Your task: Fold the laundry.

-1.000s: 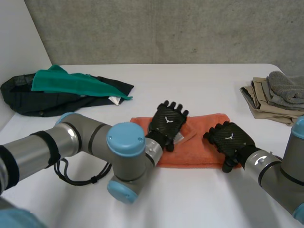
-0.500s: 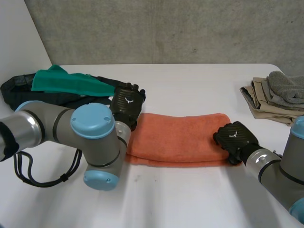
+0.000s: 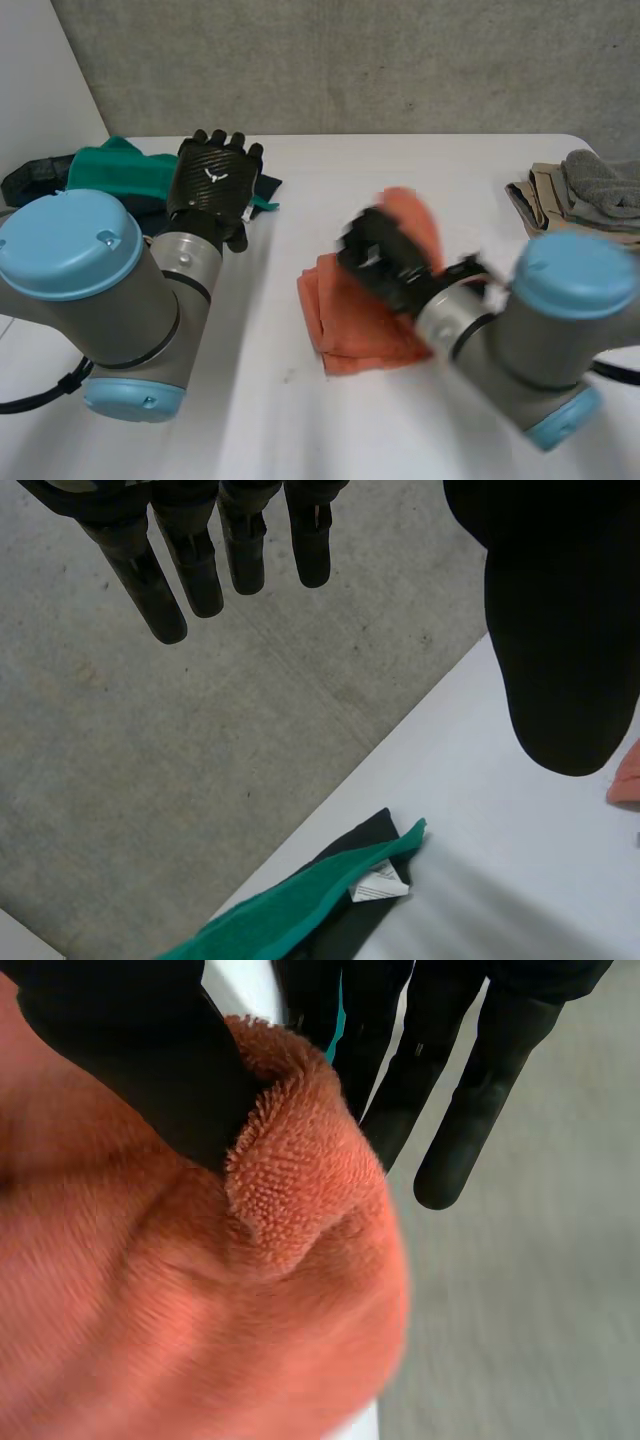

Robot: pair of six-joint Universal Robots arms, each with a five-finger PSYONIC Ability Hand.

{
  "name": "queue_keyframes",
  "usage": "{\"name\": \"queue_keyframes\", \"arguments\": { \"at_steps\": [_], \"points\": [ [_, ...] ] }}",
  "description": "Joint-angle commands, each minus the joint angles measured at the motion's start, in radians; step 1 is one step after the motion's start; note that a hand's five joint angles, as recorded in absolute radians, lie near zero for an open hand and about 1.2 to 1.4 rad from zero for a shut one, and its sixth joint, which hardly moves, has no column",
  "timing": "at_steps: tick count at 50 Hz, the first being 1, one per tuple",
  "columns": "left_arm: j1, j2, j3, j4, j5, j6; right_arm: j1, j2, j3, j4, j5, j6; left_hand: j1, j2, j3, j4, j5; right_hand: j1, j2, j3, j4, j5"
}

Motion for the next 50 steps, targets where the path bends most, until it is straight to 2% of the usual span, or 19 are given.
{"name": "queue_keyframes", "arguments": {
  "at_steps": [1, 3, 8, 9, 12, 13, 17, 18, 23, 28, 33, 36, 43, 50],
  "points": [
    [0.002, -0.013, 0.004, -0.002, -0.001, -0.090, 0.090, 0.095, 0.019, -0.005, -0.100, 0.024, -0.029, -0.022, -0.025, -0.017, -0.009, -0.219, -0.312, -0.333, -0.342, -0.305],
    [-0.001, -0.019, 0.018, 0.000, 0.001, -0.116, 0.090, 0.094, 0.020, -0.005, -0.075, 0.038, -0.029, -0.022, -0.025, -0.017, -0.009, -0.865, -0.957, -0.979, -0.987, -0.950],
    [-0.021, -0.056, 0.081, -0.002, 0.004, -0.146, 0.009, 0.025, 0.040, 0.014, -0.020, 0.220, -0.023, -0.016, -0.019, -0.011, -0.004, -0.902, -0.994, -1.015, -1.024, -0.987],
    [-0.028, -0.067, 0.095, -0.003, 0.002, -0.148, -0.023, -0.045, 0.054, 0.021, -0.018, 0.356, -0.020, -0.013, -0.016, -0.008, -0.001, -0.902, -0.994, -1.015, -1.024, -0.987],
    [-0.077, -0.105, 0.151, -0.008, -0.001, -0.163, -0.068, -0.134, 0.071, 0.028, -0.024, 0.582, -0.017, -0.010, -0.013, -0.005, 0.002, -0.902, -0.994, -1.015, -1.024, -0.987],
    [-0.089, -0.114, 0.164, -0.008, -0.001, -0.168, -0.108, -0.173, 0.074, 0.030, -0.035, 0.722, -0.014, -0.007, -0.010, -0.002, 0.005, -0.902, -0.994, -1.015, -1.024, -0.987],
    [-0.129, -0.160, 0.205, -0.011, 0.002, -0.198, -0.212, -0.196, 0.053, 0.091, -0.046, 0.942, -0.005, 0.002, -0.001, 0.007, 0.014, -0.902, -0.994, -1.015, -1.024, -0.987],
    [-0.148, -0.186, 0.224, -0.015, 0.004, -0.208, -0.229, -0.198, 0.043, 0.119, -0.047, 0.955, -0.003, 0.005, 0.002, 0.009, 0.017, -0.902, -0.994, -1.015, -1.024, -0.987],
    [-0.209, -0.297, 0.306, -0.044, 0.004, -0.214, -0.283, -0.164, -0.041, 0.281, -0.035, 0.965, 0.000, 0.008, 0.005, 0.012, 0.020, -0.902, -0.994, -1.015, -1.024, -0.987],
    [-0.215, -0.407, 0.398, -0.150, -0.008, -0.217, -0.280, -0.008, -0.164, 0.409, -0.024, 0.938, 0.006, 0.013, 0.011, 0.018, 0.026, -0.902, -0.994, -1.015, -1.024, -0.987],
    [-0.209, -0.452, 0.414, -0.251, -0.089, -0.215, -0.269, 0.120, -0.282, 0.524, -0.049, 0.894, 0.006, 0.013, 0.011, 0.018, 0.026, -0.902, -0.994, -1.015, -1.024, -0.987],
    [-0.211, -0.453, 0.397, -0.262, -0.120, -0.214, -0.245, 0.167, -0.322, 0.548, -0.058, 0.880, 0.003, 0.011, 0.008, 0.015, 0.023, -0.902, -0.994, -1.015, -1.024, -0.987],
    [-0.228, -0.443, 0.322, -0.291, -0.123, -0.214, -0.228, 0.267, -0.402, 0.607, -0.041, 0.784, 0.000, 0.008, 0.005, 0.012, 0.020, -0.902, -0.994, -1.015, -1.024, -0.987],
    [-0.232, -0.423, 0.320, -0.376, -0.119, -0.217, -0.208, 0.247, -0.405, 0.610, 0.072, 0.616, -0.003, 0.005, 0.002, 0.009, 0.017, -0.902, -0.994, -1.015, -1.024, -0.987]
  ]
}}
